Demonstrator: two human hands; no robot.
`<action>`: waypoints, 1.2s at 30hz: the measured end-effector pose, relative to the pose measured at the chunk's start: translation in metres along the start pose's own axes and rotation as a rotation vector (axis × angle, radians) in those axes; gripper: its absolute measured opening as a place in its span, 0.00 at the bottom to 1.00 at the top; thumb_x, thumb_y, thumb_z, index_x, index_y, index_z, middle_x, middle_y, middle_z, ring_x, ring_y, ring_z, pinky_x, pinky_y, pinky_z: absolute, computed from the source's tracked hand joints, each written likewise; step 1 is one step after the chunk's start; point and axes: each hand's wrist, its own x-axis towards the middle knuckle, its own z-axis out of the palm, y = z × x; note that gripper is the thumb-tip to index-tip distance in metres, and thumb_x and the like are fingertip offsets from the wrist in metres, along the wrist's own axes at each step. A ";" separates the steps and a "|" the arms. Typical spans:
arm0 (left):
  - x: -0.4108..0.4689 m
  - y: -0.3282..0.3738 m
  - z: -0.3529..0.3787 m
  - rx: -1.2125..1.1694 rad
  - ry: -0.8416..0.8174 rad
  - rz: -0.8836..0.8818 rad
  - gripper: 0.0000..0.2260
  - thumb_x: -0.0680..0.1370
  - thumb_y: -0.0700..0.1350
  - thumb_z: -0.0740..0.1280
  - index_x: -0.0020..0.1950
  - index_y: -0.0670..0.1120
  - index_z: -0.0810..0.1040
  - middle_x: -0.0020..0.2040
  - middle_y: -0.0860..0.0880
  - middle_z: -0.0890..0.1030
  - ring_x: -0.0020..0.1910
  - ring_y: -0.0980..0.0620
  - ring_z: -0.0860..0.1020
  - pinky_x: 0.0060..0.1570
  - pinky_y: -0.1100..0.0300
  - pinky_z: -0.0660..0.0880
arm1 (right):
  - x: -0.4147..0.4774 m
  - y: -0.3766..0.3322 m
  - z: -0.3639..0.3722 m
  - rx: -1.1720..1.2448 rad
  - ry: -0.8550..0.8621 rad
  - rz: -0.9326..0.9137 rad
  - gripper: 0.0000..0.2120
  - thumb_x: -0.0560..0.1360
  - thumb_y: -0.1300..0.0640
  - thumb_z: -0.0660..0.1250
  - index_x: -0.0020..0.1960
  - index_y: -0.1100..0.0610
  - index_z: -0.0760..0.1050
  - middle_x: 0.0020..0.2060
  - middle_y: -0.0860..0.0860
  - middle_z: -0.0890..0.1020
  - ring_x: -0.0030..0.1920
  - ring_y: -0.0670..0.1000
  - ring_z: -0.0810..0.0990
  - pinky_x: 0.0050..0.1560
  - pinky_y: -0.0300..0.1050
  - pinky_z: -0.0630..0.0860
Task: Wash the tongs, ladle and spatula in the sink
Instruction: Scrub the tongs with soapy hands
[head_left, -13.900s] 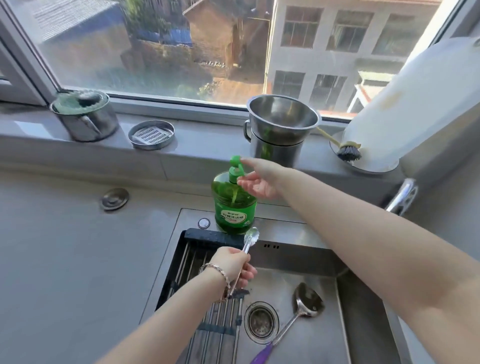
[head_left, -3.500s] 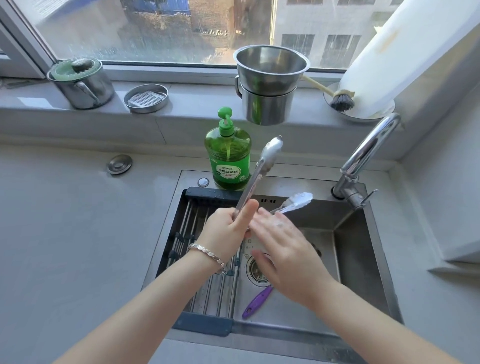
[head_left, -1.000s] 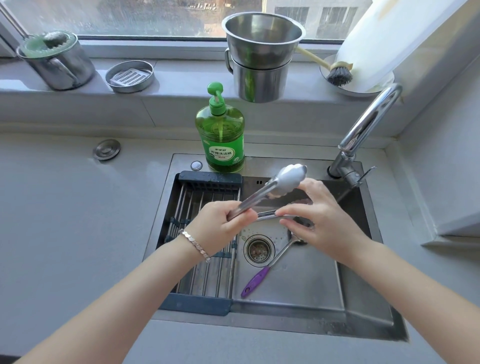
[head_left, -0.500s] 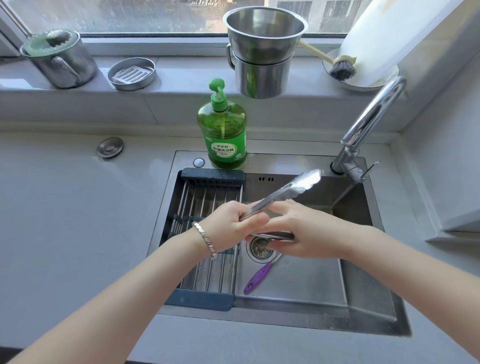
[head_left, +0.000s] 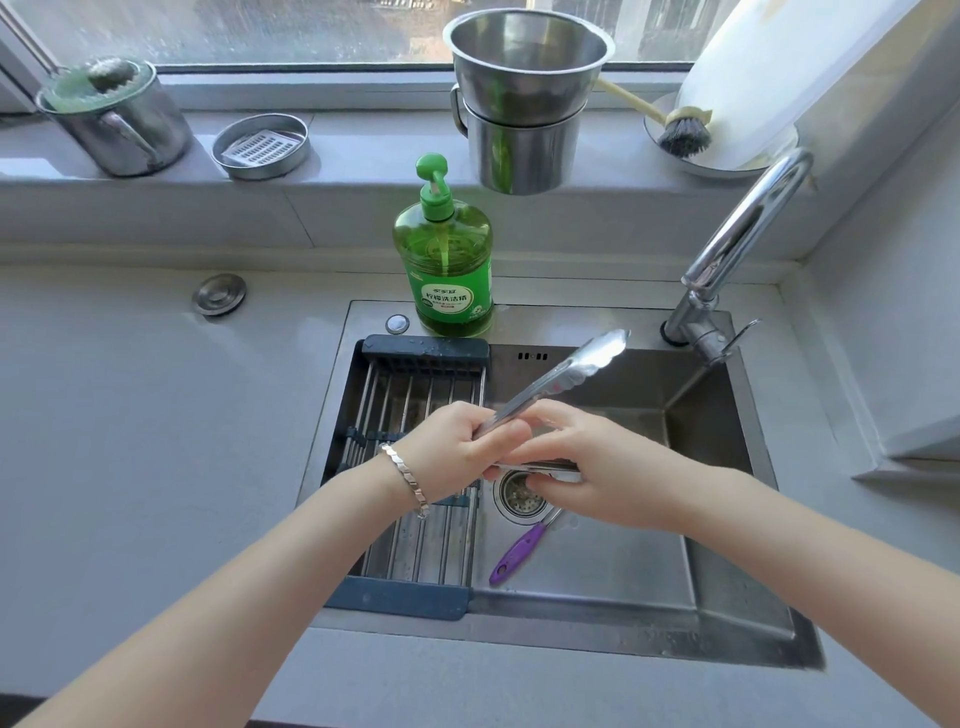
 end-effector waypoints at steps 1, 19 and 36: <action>0.000 -0.002 -0.002 0.008 0.000 -0.008 0.31 0.66 0.66 0.56 0.37 0.38 0.80 0.27 0.54 0.75 0.30 0.52 0.74 0.34 0.60 0.73 | -0.002 0.001 0.000 -0.011 0.012 0.026 0.13 0.74 0.64 0.65 0.57 0.55 0.81 0.62 0.50 0.73 0.61 0.43 0.72 0.62 0.28 0.64; 0.013 -0.047 -0.047 -0.161 0.174 -0.438 0.13 0.79 0.49 0.62 0.35 0.46 0.74 0.22 0.53 0.69 0.18 0.58 0.66 0.23 0.66 0.69 | 0.146 0.017 -0.074 0.923 0.354 0.719 0.15 0.77 0.52 0.64 0.52 0.65 0.73 0.40 0.57 0.78 0.38 0.50 0.80 0.35 0.36 0.80; 0.047 -0.056 -0.060 -0.313 0.138 -0.428 0.10 0.78 0.50 0.62 0.40 0.46 0.74 0.33 0.50 0.78 0.22 0.58 0.70 0.23 0.68 0.68 | 0.250 0.027 -0.098 1.333 0.316 0.798 0.09 0.78 0.57 0.63 0.43 0.62 0.74 0.34 0.53 0.74 0.18 0.46 0.75 0.19 0.33 0.72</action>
